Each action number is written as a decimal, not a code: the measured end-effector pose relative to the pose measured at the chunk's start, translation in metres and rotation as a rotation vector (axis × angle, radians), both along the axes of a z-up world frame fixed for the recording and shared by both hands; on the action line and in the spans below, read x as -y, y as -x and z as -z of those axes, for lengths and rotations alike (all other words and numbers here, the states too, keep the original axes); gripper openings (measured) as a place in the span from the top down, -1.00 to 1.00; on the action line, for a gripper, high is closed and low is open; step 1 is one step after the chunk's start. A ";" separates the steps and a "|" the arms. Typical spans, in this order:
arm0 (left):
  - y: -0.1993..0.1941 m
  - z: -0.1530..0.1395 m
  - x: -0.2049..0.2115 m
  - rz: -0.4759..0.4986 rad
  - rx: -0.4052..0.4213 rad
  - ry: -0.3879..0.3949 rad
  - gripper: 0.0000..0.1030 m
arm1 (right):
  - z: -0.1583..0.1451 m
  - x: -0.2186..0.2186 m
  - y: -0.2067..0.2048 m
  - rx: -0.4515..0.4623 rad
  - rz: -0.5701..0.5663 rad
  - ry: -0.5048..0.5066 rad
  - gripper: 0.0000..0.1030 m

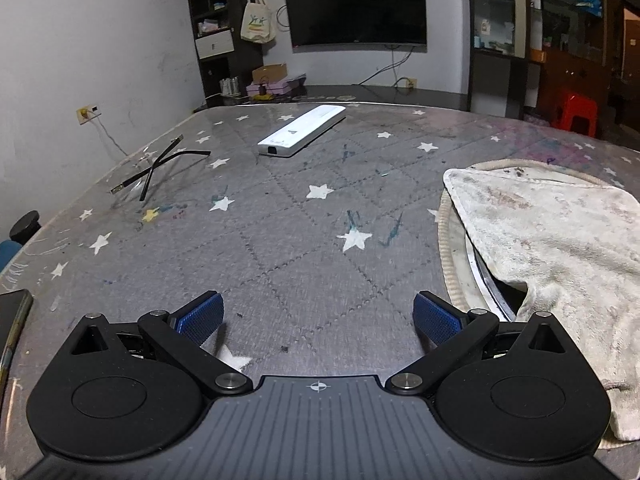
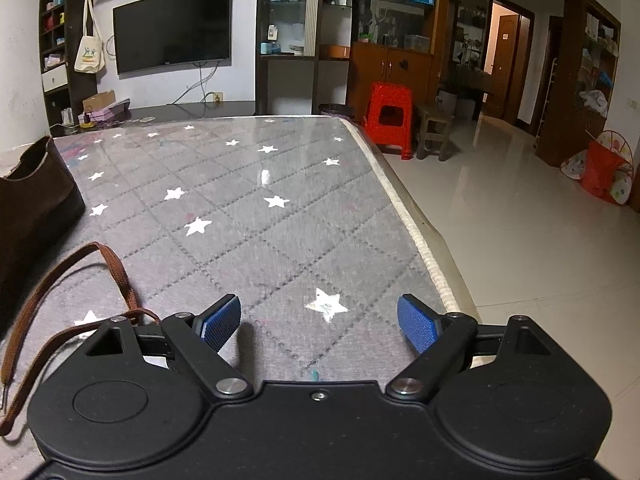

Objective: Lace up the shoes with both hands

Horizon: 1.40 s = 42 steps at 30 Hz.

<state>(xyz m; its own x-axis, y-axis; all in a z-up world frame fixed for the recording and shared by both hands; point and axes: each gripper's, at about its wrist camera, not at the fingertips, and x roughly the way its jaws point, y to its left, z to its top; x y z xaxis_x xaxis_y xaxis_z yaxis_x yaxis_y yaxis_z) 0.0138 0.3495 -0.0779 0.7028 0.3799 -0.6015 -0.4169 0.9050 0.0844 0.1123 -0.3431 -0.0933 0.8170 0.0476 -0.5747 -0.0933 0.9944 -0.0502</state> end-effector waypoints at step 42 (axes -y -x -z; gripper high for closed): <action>0.005 -0.024 0.026 -0.072 -0.028 0.057 -0.99 | 0.004 0.008 -0.002 -0.044 -0.072 -0.055 -1.00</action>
